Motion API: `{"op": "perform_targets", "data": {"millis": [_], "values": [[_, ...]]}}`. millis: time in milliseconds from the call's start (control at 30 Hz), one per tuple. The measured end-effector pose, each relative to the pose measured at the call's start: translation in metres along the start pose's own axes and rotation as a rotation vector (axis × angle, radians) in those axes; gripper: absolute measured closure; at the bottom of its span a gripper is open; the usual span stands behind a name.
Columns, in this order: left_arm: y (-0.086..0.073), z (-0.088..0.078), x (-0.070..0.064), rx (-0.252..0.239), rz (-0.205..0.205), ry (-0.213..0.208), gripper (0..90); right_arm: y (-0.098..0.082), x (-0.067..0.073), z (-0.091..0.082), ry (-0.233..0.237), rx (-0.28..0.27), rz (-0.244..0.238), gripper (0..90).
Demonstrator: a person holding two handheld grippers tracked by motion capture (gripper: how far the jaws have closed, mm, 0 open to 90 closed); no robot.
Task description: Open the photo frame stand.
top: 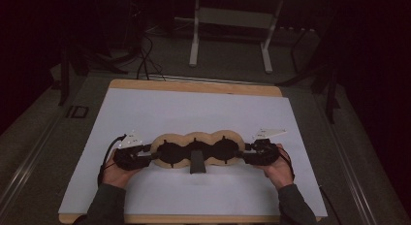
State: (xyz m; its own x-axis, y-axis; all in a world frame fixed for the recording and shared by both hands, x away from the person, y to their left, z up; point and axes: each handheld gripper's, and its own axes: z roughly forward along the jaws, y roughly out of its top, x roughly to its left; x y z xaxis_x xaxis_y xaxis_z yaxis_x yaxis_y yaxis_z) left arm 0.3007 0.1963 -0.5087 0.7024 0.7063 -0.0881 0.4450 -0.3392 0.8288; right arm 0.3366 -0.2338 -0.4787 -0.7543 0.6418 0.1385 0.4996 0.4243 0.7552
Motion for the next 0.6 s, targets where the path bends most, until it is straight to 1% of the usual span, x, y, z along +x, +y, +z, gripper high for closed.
{"op": "perform_targets", "data": {"millis": [100,267,367,433,567,600], "values": [[0.003,0.001,-0.004,-0.003,0.019,0.031,58.9,-0.001,-0.001,0.001,-0.008,0.006,-0.004,54.7],[0.006,0.004,-0.007,-0.010,0.034,0.056,58.7,-0.004,-0.004,0.002,-0.013,0.005,0.000,54.4],[0.010,0.007,-0.010,-0.006,0.053,0.076,58.7,-0.006,-0.006,0.002,-0.021,0.003,0.004,54.1],[0.012,0.009,-0.011,-0.001,0.072,0.087,58.7,-0.006,-0.008,0.003,-0.025,0.009,0.010,53.6],[0.014,0.010,-0.012,-0.003,0.078,0.092,58.7,-0.007,-0.010,0.003,-0.031,0.004,0.017,53.4],[0.017,0.013,-0.014,-0.002,0.102,0.123,58.7,-0.009,-0.011,0.003,-0.035,0.000,0.020,53.3]]}}
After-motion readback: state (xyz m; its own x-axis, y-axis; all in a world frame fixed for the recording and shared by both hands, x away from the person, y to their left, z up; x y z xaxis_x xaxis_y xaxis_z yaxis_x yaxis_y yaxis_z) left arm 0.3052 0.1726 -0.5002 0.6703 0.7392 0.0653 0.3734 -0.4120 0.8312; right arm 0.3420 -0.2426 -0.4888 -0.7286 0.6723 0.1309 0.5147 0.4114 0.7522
